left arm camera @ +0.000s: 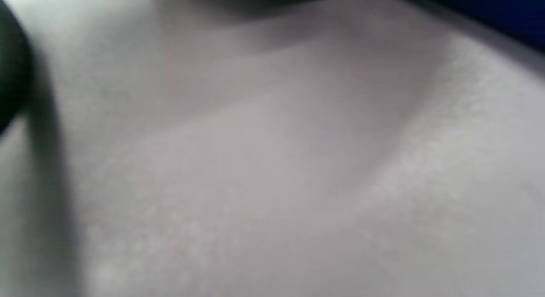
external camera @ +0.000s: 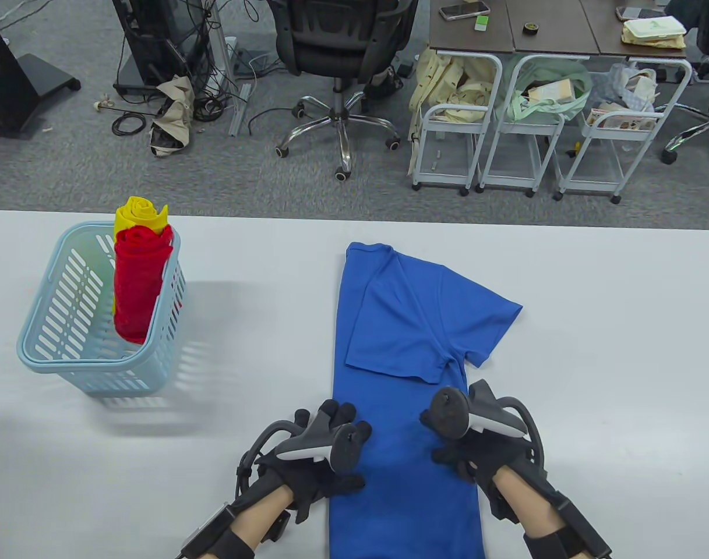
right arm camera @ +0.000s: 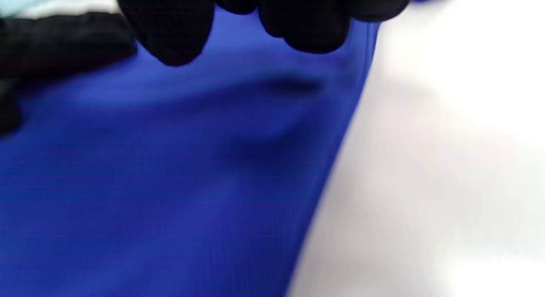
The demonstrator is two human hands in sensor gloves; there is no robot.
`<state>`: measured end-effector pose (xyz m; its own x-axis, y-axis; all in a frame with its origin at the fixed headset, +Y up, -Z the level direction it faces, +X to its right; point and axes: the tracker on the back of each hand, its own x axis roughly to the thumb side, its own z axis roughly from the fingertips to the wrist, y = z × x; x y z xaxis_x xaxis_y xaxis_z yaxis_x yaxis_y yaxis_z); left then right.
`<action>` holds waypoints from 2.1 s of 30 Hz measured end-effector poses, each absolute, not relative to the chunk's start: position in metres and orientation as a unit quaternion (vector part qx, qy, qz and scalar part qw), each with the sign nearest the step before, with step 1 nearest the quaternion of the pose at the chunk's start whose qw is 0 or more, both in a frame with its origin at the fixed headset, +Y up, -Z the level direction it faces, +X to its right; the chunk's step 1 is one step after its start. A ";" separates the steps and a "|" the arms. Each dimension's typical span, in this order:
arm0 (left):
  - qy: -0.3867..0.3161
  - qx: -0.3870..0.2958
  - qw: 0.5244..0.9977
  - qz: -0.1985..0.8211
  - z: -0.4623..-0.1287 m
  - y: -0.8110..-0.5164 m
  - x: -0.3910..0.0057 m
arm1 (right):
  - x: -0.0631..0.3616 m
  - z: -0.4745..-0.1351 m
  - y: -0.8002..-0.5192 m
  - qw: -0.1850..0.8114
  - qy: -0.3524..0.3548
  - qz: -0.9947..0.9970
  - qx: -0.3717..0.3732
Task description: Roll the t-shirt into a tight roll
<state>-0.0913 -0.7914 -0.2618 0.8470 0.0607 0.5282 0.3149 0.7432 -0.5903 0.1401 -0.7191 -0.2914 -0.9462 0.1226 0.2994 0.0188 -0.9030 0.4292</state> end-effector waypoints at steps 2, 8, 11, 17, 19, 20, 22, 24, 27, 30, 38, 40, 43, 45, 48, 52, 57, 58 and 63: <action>-0.270 -0.362 0.890 -0.064 -0.265 -0.794 -0.092 | 0.130 -0.309 -0.703 0.032 0.183 0.971 0.150; -0.271 -0.369 0.887 -0.061 -0.265 -0.795 -0.093 | 0.085 -0.389 -0.711 -0.040 0.229 0.966 0.115; -0.267 -0.371 0.887 -0.057 -0.265 -0.795 -0.093 | 0.067 -0.411 -0.737 -0.068 0.274 0.952 0.117; -0.261 -0.376 0.887 -0.054 -0.265 -0.795 -0.092 | 0.065 -0.424 -0.759 -0.092 0.221 0.967 0.086; -0.260 -0.377 0.887 -0.054 -0.264 -0.795 -0.092 | 0.065 -0.426 -0.760 -0.111 0.194 0.970 0.091; -0.260 -0.377 0.887 -0.053 -0.264 -0.795 -0.092 | 0.065 -0.428 -0.758 -0.112 0.196 0.970 0.093; -0.262 -0.377 0.887 -0.053 -0.265 -0.795 -0.093 | 0.070 -0.434 -0.752 -0.104 0.195 0.971 0.088; -0.263 -0.378 0.886 -0.052 -0.265 -0.796 -0.094 | 0.091 -0.446 -0.738 -0.071 0.188 0.979 0.046; -0.261 -0.378 0.886 -0.052 -0.264 -0.796 -0.094 | 0.141 -0.463 -0.715 0.006 0.168 0.985 -0.045; -0.260 -0.379 0.887 -0.053 -0.264 -0.796 -0.093 | 0.213 -0.474 -0.706 0.087 0.165 0.968 -0.169; -0.264 -0.384 0.883 -0.053 -0.265 -0.796 -0.094 | 0.292 -0.458 -0.735 0.131 0.193 0.928 -0.291; -0.264 -0.386 0.882 -0.052 -0.265 -0.796 -0.094 | 0.286 -0.457 -0.736 0.145 0.208 0.928 -0.273; -0.262 -0.388 0.882 -0.052 -0.265 -0.796 -0.094 | 0.267 -0.459 -0.739 0.129 0.244 0.930 -0.245; -0.261 -0.388 0.882 -0.052 -0.265 -0.796 -0.094 | 0.253 -0.462 -0.744 0.095 0.250 0.932 -0.245; -0.259 -0.390 0.882 -0.050 -0.265 -0.796 -0.094 | 0.237 -0.466 -0.759 0.046 0.257 0.929 -0.262; -0.256 -0.393 0.882 -0.042 -0.264 -0.796 -0.095 | 0.233 -0.471 -0.757 0.070 0.248 0.923 -0.287; -0.258 -0.394 0.881 -0.043 -0.265 -0.796 -0.094 | 0.228 -0.472 -0.756 0.025 0.212 0.930 -0.300; -0.259 -0.394 0.881 -0.043 -0.265 -0.796 -0.095 | 0.228 -0.472 -0.756 0.025 0.208 0.930 -0.301; -0.257 -0.394 0.881 -0.044 -0.265 -0.796 -0.094 | 0.228 -0.471 -0.757 0.040 0.202 0.928 -0.311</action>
<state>-0.0944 -0.7960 -0.2651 0.8636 0.1262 0.4881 0.2799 0.6853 -0.6723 0.2283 -0.7573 -0.4707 -0.8032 -0.0516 -0.5935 -0.2004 -0.9148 0.3507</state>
